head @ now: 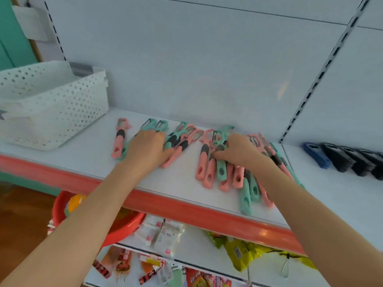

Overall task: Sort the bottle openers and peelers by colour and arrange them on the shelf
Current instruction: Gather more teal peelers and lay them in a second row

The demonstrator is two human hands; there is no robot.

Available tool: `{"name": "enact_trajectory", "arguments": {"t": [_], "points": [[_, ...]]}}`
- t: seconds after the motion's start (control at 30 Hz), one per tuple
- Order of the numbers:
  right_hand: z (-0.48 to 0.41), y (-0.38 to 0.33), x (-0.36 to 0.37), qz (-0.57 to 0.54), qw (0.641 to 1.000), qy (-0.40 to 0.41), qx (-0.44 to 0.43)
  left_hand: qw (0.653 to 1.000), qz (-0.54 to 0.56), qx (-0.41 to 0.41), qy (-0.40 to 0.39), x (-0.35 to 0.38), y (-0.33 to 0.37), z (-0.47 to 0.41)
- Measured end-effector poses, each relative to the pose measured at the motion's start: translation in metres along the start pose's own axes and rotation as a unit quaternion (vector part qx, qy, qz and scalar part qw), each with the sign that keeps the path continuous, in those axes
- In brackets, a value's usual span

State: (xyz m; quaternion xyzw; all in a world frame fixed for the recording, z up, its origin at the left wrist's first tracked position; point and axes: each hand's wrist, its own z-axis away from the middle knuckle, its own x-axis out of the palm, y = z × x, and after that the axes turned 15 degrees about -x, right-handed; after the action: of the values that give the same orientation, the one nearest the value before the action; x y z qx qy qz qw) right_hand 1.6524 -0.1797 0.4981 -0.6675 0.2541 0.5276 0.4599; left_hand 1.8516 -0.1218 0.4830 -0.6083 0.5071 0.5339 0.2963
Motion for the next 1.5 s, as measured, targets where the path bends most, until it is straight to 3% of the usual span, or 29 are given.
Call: {"name": "enact_trajectory", "arguments": {"t": [0.13, 0.27, 0.5, 0.7, 0.83, 1.07, 1.23, 1.33, 1.5], "points": [[0.005, -0.009, 0.0, -0.04, 0.996, 0.034, 0.076, 0.998, 0.025, 0.031, -0.052, -0.007, -0.011, -0.012], [0.017, -0.015, 0.003, -0.081, 0.987, 0.099, 0.094, 0.996, 0.009, 0.032, -0.088, -0.007, -0.019, -0.017], [0.014, -0.019, 0.006, -0.059, 0.984, 0.125, 0.111, 0.978, 0.104, -0.037, -0.175, 0.009, -0.04, -0.043], [-0.017, -0.018, 0.013, 0.036, 0.987, 0.076, 0.137, 0.983, 0.156, -0.055, -0.082, 0.001, -0.059, -0.047], [-0.027, -0.013, 0.013, 0.057, 0.989, 0.046, 0.127, 0.981, 0.154, -0.095, -0.074, 0.004, -0.072, -0.058], [-0.025, -0.007, 0.011, -0.039, 0.987, 0.056, 0.142, 0.982, 0.111, -0.105, -0.111, 0.01, -0.061, -0.057], [-0.018, -0.006, 0.011, -0.126, 0.972, 0.118, 0.159, 0.973, 0.129, -0.117, -0.149, 0.0, -0.052, -0.052], [-0.011, -0.008, 0.007, -0.205, 0.949, 0.169, 0.167, 0.967, 0.177, -0.114, -0.146, -0.002, -0.041, -0.051], [0.011, 0.001, -0.009, -0.362, 0.88, 0.243, 0.187, 0.953, 0.208, -0.089, -0.2, 0.002, -0.021, -0.056]]}}
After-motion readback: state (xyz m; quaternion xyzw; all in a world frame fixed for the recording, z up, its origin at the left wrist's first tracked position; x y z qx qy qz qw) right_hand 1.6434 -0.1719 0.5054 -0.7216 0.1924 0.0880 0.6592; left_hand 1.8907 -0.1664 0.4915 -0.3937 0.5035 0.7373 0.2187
